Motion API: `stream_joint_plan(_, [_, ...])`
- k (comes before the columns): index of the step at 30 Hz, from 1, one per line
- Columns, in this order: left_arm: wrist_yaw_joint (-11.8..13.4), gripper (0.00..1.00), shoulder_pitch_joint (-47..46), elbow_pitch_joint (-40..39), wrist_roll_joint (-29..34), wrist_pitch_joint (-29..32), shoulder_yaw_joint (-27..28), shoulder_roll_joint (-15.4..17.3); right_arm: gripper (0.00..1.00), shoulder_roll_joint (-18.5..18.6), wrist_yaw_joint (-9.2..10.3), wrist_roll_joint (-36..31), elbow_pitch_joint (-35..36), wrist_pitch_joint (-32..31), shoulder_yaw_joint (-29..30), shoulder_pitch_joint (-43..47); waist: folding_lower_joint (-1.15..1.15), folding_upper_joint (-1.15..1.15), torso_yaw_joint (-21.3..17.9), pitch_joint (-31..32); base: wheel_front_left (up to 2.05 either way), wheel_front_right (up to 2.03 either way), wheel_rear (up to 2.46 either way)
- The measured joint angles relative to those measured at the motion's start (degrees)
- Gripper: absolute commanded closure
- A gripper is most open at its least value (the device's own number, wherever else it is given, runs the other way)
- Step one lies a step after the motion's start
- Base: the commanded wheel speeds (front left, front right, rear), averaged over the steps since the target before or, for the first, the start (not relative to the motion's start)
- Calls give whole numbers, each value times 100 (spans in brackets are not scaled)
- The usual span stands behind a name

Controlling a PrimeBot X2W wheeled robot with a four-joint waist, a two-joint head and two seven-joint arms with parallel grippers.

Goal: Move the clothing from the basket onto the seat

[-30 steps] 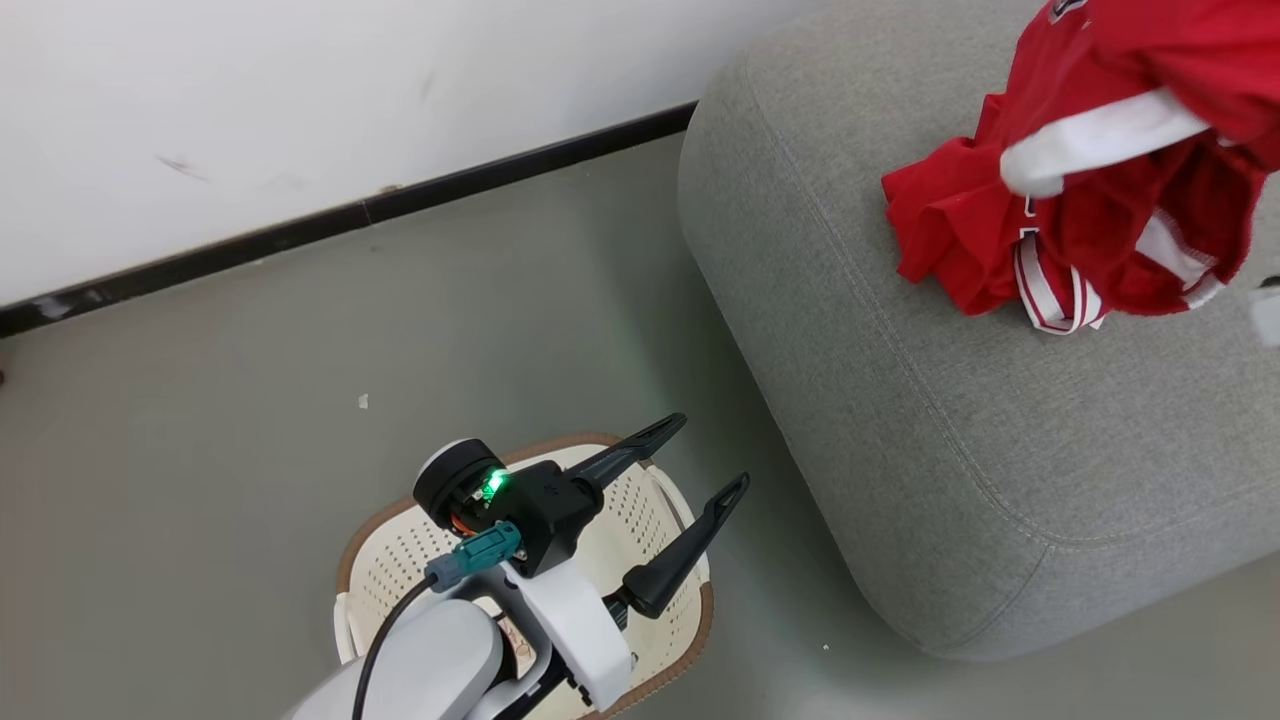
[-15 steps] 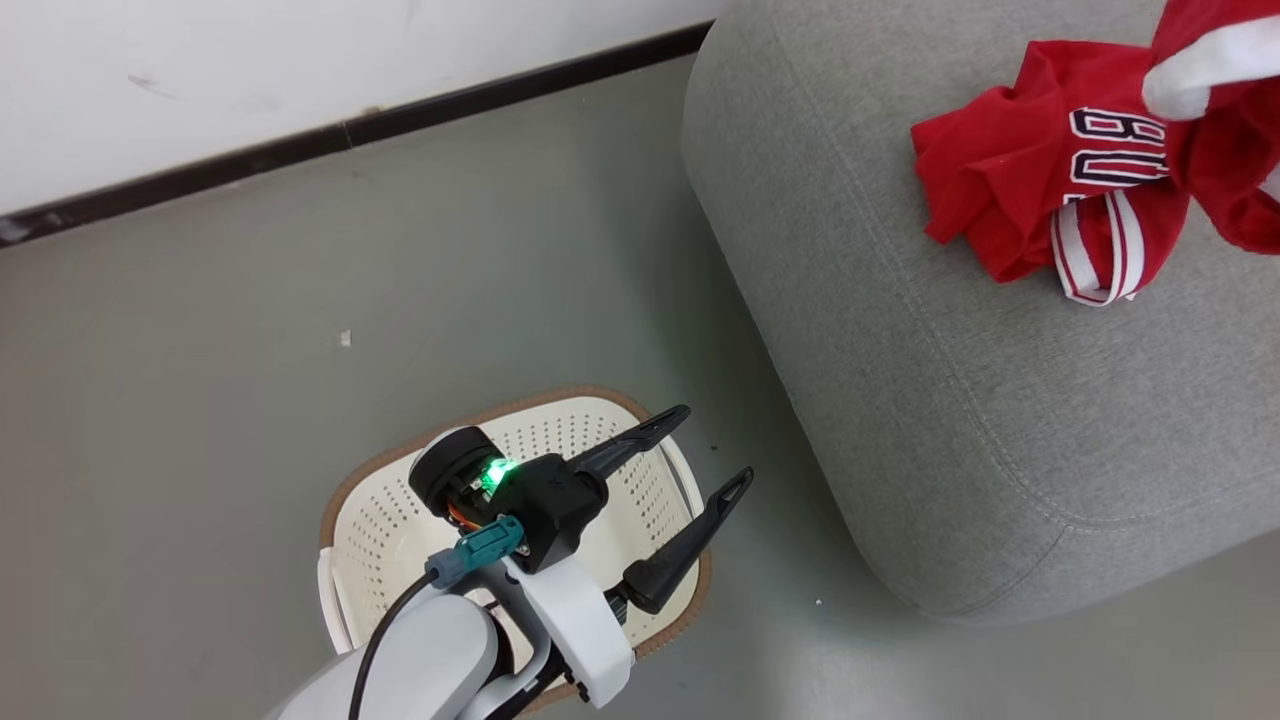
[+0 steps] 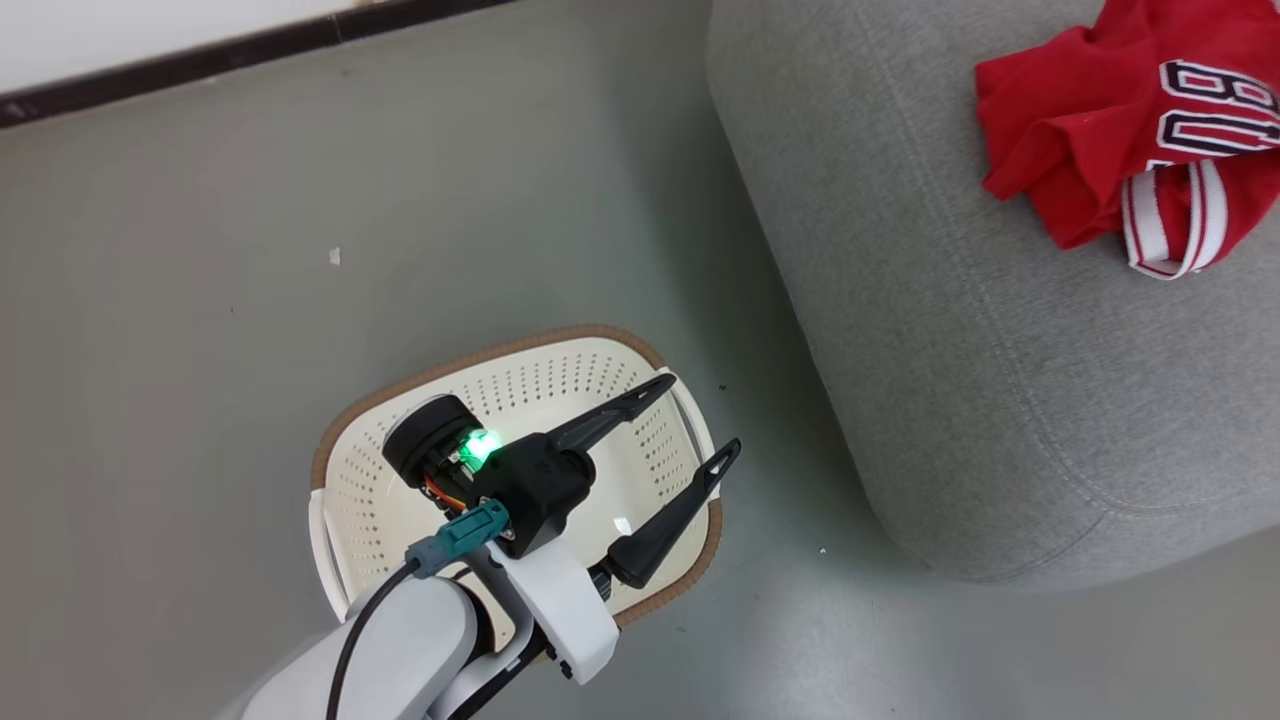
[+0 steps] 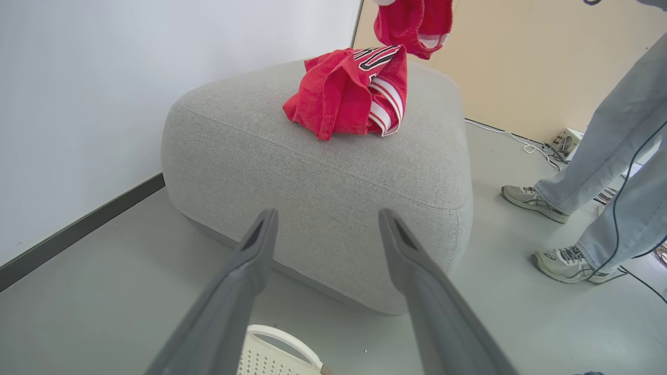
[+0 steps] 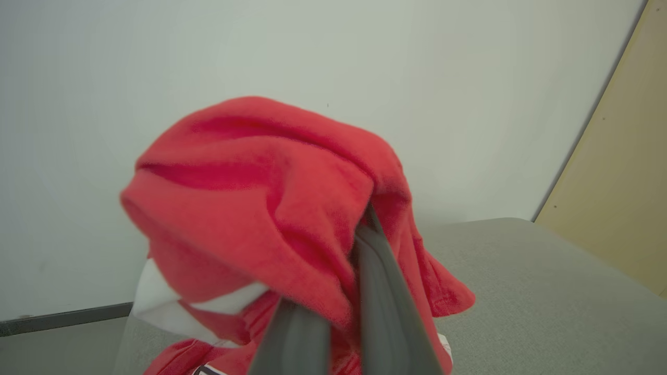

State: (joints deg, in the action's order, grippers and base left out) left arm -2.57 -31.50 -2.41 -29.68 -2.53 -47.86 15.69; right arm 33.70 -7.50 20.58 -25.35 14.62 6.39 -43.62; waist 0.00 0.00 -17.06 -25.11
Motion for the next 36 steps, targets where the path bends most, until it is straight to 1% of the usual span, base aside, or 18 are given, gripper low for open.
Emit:
stream_joint_plan(3, [26, 0, -21, -69, 8, 7, 18, 46, 100, -3, 0, 8, -311, 0, -125, -45, 0, 0, 44, -145, 0, 0, 0])
stream_joint_plan(5, [34, 0, -36, -90, 15, 31, 20, 58, 100, -27, 0, 7, -378, 0, -180, -42, 0, 0, 58, -193, 0, 0, 0])
stream_joint_plan(10, [35, 0, -189, -160, 60, 65, 65, 105, 100, -341, -1, -78, -520, 0, -364, -39, 0, 0, 123, -413, 0, 0, 0])
stream_joint_plan(12, [35, 0, -229, -202, 71, 81, 80, 111, 100, -438, -1, -91, -755, 0, -546, -38, 0, 0, 142, -490, 0, 0, 0])
stream_joint_plan(13, [35, 0, -232, -211, 85, 100, 81, 113, 99, -463, -1, -91, -868, -3, -613, -35, 0, 0, 151, -526, 0, 0, 0])
stream_joint_plan(14, [34, 0, -238, -214, 103, 103, 81, 114, 95, -467, -1, -90, -916, -3, -660, -32, 0, 0, 160, -562, 0, 0, 0])
stream_joint_plan(15, [34, 0, -250, -222, 107, 103, 81, 113, 94, -465, 0, -77, -960, -8, -684, -43, 0, 0, 168, -594, 0, 0, 0])
stream_joint_plan(16, [33, 0, -272, -230, 107, 103, 81, 114, 89, -463, -1, -44, -1035, -55, -717, -73, 0, 0, 176, -626, 0, 0, 0])
stream_joint_plan(18, [32, 0, -357, -244, 108, 107, 92, 124, 87, -469, -1, -34, -1144, -110, -806, -144, 0, 0, 193, -687, 0, 0, 0])
stream_joint_plan(20, [25, 0, -432, -255, 110, 112, 102, 127, 76, -471, 0, 10, -1243, -240, -916, -153, 0, 0, 209, -741, 0, 0, 0])
stream_joint_plan(21, [20, 0, -460, -261, 115, 112, 108, 131, 67, -476, 0, 10, -1276, -272, -946, -151, 0, 0, 215, -765, 0, 0, 0])
stream_joint_plan(22, [10, 0, -479, -265, 115, 112, 109, 127, 64, -478, -1, 18, -1321, -290, -950, -152, 0, 0, 224, -788, 0, 0, 0])
stream_joint_plan(23, [-13, 0, -481, -259, 116, 109, 125, 145, 30, -490, 0, 32, -1386, -307, -984, -159, 0, 0, 232, -802, 0, 0, 0])
stream_joint_plan(24, [-13, 0, -481, -252, 116, 98, 133, 164, 0, -524, 0, 51, -1433, -312, -1035, -158, 0, 0, 229, -803, 0, 0, 0])
stream_joint_plan(26, [-15, 0, -481, -245, 116, 91, 156, 202, 0, -600, -1, 62, -1472, -312, -1092, -161, 0, 0, 218, -794, 0, 0, 0])
stream_joint_plan(30, [-21, 0, -481, -210, 116, 42, 166, 225, 0, -588, 0, 87, -1591, -307, -1171, -276, 0, 0, 195, -758, 0, 0, 0])
stream_joint_plan(34, [-62, 0, -481, -170, 115, -19, 172, 224, 0, -571, -1, 142, -1594, -296, -1537, -267, 0, 0, 178, -694, 0, 0, 0])
stream_joint_plan(36, [-63, 0, -481, -132, 115, -79, 178, 223, 0, -564, -1, 172, -1608, -296, -1631, -267, 0, 0, 169, -653, 0, 0, 0])
